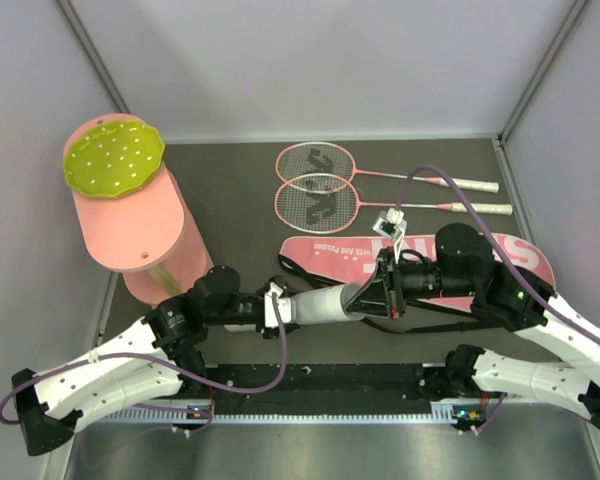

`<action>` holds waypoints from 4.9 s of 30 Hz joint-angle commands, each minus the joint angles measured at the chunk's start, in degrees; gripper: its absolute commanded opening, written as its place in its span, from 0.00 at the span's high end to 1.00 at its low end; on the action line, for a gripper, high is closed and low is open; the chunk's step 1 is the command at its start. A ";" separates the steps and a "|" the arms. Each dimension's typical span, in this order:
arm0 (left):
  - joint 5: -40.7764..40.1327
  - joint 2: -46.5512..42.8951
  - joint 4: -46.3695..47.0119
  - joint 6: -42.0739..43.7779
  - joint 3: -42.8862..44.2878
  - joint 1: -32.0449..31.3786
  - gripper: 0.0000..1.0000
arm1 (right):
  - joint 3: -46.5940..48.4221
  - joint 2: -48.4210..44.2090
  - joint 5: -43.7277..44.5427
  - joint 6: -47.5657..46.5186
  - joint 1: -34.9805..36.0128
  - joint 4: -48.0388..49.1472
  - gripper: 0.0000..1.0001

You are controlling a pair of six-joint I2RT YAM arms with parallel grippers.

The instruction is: Pack up the badminton gear

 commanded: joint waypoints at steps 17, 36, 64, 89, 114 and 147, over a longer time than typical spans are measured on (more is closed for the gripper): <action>5.37 -3.29 3.37 2.20 1.38 0.13 1.00 | -3.50 -1.57 -6.06 3.19 1.15 7.76 1.00; 5.64 -6.02 4.78 3.43 0.32 0.13 1.00 | -4.91 0.19 -13.27 6.97 1.32 14.26 1.00; 10.64 -10.24 7.24 4.31 -0.99 0.13 1.00 | -6.32 4.05 -20.38 11.81 3.52 21.56 1.00; 15.30 -12.35 8.21 4.40 -0.91 0.05 1.00 | -5.61 13.02 -31.11 16.82 3.43 23.85 1.00; 14.86 -14.99 15.50 -1.58 -3.02 0.05 1.00 | -24.78 17.43 -16.96 23.15 4.05 57.16 1.00; 11.79 -9.89 10.93 0.53 -1.08 0.05 1.00 | -17.56 0.97 -11.52 15.24 3.25 39.58 1.00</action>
